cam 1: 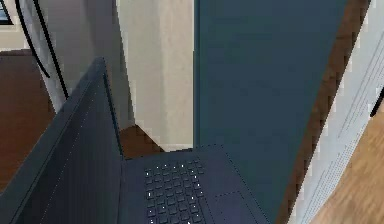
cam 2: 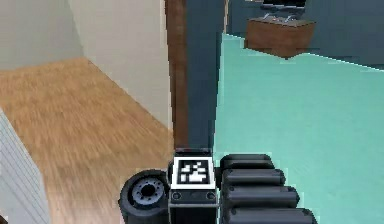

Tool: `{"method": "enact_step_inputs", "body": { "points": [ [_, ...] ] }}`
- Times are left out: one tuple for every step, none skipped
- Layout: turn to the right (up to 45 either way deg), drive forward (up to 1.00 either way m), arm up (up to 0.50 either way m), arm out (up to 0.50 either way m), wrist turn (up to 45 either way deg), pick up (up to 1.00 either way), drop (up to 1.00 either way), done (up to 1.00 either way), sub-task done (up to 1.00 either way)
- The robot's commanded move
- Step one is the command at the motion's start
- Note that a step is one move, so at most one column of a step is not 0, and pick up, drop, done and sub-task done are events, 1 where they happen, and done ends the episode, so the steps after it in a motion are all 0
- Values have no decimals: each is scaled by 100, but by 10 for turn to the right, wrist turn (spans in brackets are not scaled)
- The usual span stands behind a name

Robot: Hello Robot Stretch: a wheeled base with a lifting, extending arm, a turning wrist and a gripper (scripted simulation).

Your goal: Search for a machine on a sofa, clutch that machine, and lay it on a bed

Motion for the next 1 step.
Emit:
{"method": "enact_step_inputs", "body": {
  "points": [
    [450,0,0,0,0,0,0,0,0]
  ]
}}
